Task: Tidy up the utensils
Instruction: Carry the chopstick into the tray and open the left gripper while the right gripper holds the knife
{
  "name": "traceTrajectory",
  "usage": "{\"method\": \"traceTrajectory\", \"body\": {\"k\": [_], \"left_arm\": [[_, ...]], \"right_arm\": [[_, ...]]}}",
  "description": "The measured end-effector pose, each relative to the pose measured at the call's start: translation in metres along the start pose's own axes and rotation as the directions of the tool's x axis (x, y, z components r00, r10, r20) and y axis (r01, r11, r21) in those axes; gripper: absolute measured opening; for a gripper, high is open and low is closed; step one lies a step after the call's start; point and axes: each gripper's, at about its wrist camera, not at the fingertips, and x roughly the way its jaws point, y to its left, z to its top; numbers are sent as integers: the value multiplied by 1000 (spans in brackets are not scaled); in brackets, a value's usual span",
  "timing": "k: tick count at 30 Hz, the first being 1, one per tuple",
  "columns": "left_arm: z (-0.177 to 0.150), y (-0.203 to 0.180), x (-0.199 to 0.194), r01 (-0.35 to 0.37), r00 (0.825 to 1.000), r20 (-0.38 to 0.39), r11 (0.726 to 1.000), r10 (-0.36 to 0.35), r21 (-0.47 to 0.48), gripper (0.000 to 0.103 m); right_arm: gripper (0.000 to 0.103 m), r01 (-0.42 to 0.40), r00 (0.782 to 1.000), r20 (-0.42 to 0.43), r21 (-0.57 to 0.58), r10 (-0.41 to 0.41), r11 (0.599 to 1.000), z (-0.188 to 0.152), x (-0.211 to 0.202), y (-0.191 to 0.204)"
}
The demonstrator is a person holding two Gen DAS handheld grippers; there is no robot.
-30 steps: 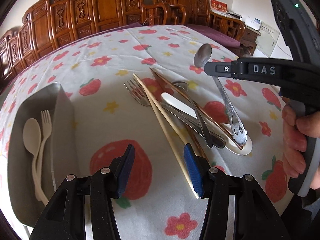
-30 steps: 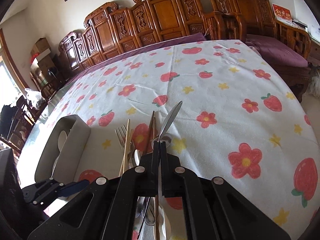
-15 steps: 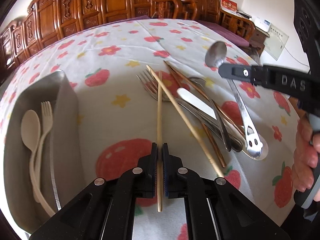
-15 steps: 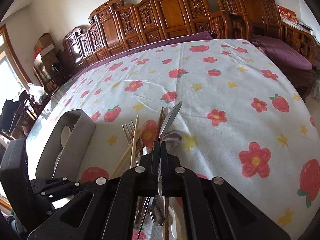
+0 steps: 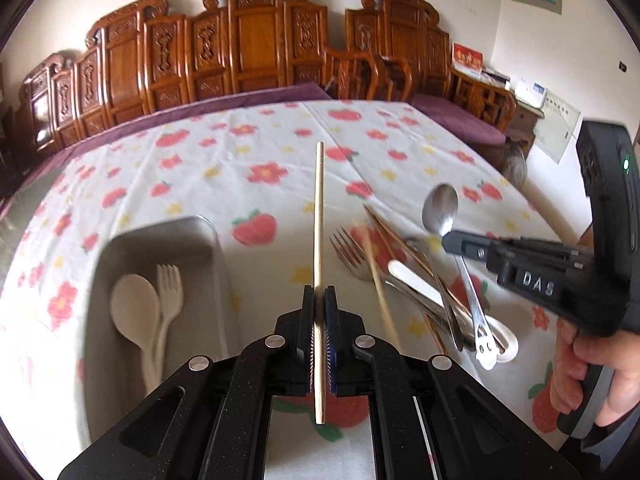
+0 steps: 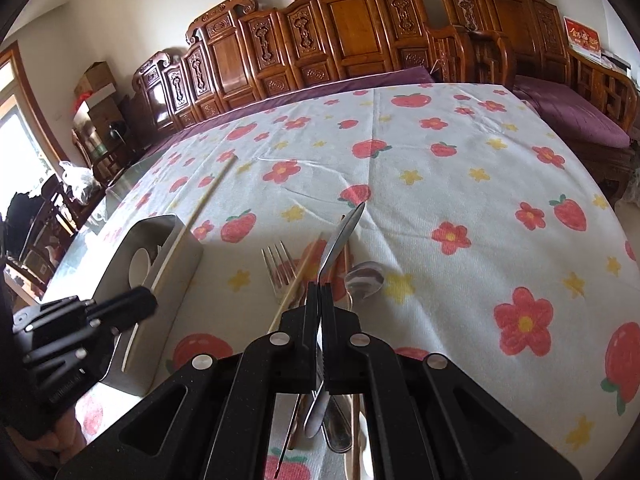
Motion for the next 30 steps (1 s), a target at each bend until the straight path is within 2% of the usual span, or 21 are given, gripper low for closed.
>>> {"method": "traceTrajectory", "body": {"k": [14, 23, 30], "left_arm": [[1, 32, -43, -43, 998, 47, 999, 43, -3, 4], [-5, 58, -60, -59, 998, 16, 998, 59, -12, 4], [-18, 77, -61, -85, 996, -27, 996, 85, -4, 4]], "right_arm": [[3, -72, 997, 21, -71, 74, 995, -4, -14, 47], [3, -123, 991, 31, -129, 128, 984, -7, -22, 83], [3, -133, 990, 28, -157, 139, 979, -8, -23, 94]]}}
